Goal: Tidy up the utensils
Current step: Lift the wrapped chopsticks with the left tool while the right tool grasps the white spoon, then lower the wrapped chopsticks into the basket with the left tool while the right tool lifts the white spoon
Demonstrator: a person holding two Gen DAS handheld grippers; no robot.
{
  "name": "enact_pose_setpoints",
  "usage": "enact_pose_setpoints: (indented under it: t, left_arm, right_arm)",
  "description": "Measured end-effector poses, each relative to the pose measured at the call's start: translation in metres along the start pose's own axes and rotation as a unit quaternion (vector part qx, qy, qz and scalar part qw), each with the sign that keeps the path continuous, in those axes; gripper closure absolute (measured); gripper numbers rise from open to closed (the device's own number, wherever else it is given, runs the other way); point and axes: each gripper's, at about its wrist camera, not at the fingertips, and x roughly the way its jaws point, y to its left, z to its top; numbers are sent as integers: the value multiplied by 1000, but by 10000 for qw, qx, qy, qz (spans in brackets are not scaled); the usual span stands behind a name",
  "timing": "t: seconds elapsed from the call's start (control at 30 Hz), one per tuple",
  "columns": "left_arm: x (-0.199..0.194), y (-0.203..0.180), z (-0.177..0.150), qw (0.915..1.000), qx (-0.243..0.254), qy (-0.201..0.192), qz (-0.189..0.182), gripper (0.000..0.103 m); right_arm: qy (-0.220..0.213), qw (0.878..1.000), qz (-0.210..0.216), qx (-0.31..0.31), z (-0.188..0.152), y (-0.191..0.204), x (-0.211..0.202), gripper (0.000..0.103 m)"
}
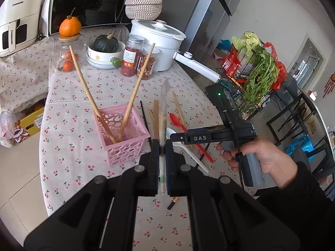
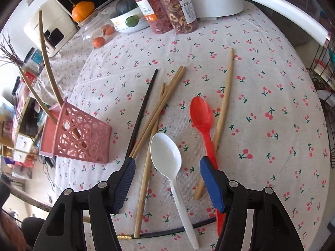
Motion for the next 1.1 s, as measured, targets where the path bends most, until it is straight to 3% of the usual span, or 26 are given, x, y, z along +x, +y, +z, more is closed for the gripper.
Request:
enact_pose_setpoints:
  t: [0.07, 0.2, 0.33, 0.53, 0.67, 0.8, 0.97, 1.1]
  left_arm:
    - [-3, 6, -3, 10000, -32, 0, 25, 97]
    - [-6, 13, -6, 10000, -48, 34, 61, 97]
    - [-10, 17, -7, 10000, -57, 21, 61, 97]
    - [-19, 16, -4, 9999, -32, -107, 31, 97]
    - [-29, 11, -1, 9996, 99, -260, 35, 97]
    - [-48, 7, 5, 9980, 137, -612, -39, 97]
    - [-73, 6, 18, 9921, 105, -1249, -75, 97]
    - [-82, 14, 27, 9864, -67, -1641, 28, 97]
  right_arm:
    - [82, 9996, -168, -215, 1, 9, 9, 40]
    - [288, 9960, -623, -576, 5, 24, 27, 54]
    - [254, 9954, -608, -698, 9, 33, 30, 67]
    - [77, 9960, -628, -625, 5, 31, 20, 67]
    - [-392, 9971, -446, -482, 0, 30, -10, 67]
    - [-1162, 9927, -51, -324, -12, 26, -57, 67]
    - [-2084, 9769, 468, -43, -19, 26, -103, 67]
    - [-2671, 9619, 588, 0, -20, 33, -127, 67]
